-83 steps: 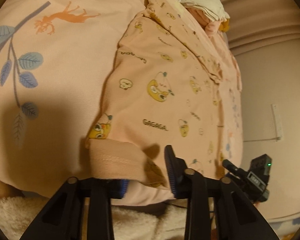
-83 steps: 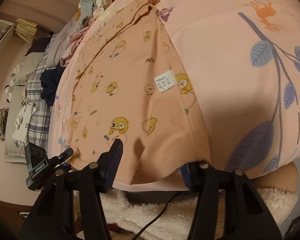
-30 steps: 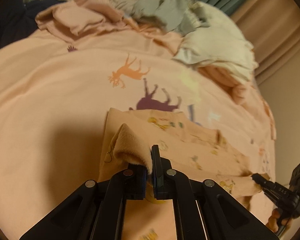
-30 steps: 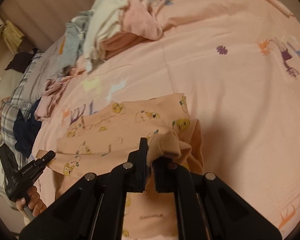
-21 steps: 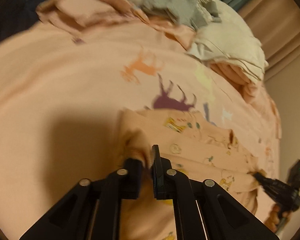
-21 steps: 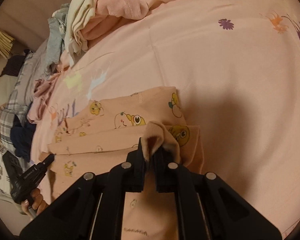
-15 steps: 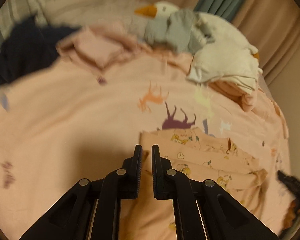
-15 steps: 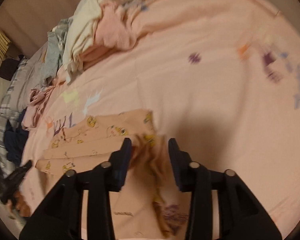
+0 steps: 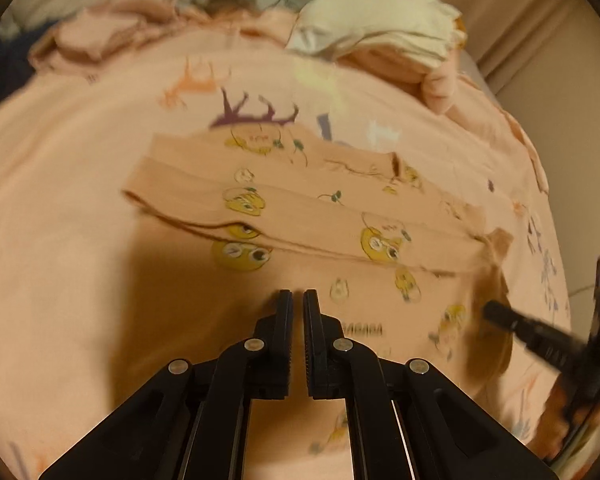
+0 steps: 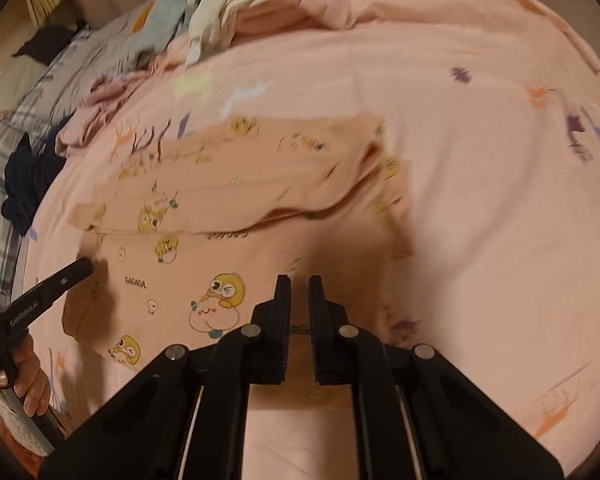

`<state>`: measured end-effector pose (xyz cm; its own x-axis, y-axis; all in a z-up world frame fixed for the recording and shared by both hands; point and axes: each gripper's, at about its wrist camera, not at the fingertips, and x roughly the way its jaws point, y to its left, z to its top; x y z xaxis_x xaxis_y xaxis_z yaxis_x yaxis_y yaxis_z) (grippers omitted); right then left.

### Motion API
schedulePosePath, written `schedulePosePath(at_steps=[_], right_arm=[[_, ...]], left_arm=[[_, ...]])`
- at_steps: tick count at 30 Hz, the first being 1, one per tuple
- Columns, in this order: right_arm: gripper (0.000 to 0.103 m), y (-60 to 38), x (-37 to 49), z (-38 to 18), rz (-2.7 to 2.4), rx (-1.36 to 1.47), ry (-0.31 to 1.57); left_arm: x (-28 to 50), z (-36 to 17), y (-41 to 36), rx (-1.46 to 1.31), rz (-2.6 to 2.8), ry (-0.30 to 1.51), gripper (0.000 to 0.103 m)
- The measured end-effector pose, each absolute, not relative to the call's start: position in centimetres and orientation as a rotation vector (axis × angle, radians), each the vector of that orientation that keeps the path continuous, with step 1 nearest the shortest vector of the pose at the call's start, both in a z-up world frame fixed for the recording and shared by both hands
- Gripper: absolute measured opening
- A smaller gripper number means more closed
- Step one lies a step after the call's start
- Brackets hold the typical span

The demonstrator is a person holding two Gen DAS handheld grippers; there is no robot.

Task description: Fold small clothes

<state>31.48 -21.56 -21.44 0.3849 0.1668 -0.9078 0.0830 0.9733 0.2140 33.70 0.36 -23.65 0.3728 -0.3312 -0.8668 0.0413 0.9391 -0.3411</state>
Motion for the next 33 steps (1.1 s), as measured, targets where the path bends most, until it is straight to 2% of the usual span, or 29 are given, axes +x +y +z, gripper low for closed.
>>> schedulePosePath(at_steps=[4,9,13,17,19,21,23,25,26,33], right_arm=[[0.01,-20.7,34.2,-22.7,0.071,0.244,1.168],[0.009,-21.8,39.5,-23.1,0.04,0.263,1.149],[0.01,-22.9,42.9,-22.8,-0.002,0.29,1.12],[0.015,-25.2,41.3,-20.3,0.003,0.361,1.054],[0.026,-26.1,39.6,-19.3,0.013,0.373,1.056],[0.053,-27.5,36.5,-18.2,0.017,0.407,1.044],[0.069,-28.6,32.9,-17.6,0.015,0.458,1.024],[0.079,-29.8,28.6,-17.6,0.001,0.553,1.015],[0.082,-30.0,26.8,-18.0,-0.001,0.598,1.022],[0.084,-26.9,19.9,-22.0,0.041,0.71,1.136]], left_arm=[[36.5,-24.2,-0.2,-0.288,-0.221,1.167,0.004],[41.7,-22.9,-0.2,-0.234,-0.125,1.073,0.004],[44.2,-22.2,2.4,-0.391,-0.098,1.062,0.004],[41.8,-20.7,5.0,-0.429,-0.112,1.066,0.004],[39.3,-20.0,5.7,-0.383,-0.135,1.104,0.004],[35.6,-19.4,6.8,-0.392,-0.175,1.113,0.02],[32.7,-18.9,8.0,-0.46,-0.216,1.094,0.059],[29.3,-19.0,9.6,-0.612,-0.234,1.061,0.071],[27.3,-19.3,10.4,-0.702,-0.241,1.062,0.072],[20.4,-23.2,10.2,-0.983,-0.34,1.141,0.088]])
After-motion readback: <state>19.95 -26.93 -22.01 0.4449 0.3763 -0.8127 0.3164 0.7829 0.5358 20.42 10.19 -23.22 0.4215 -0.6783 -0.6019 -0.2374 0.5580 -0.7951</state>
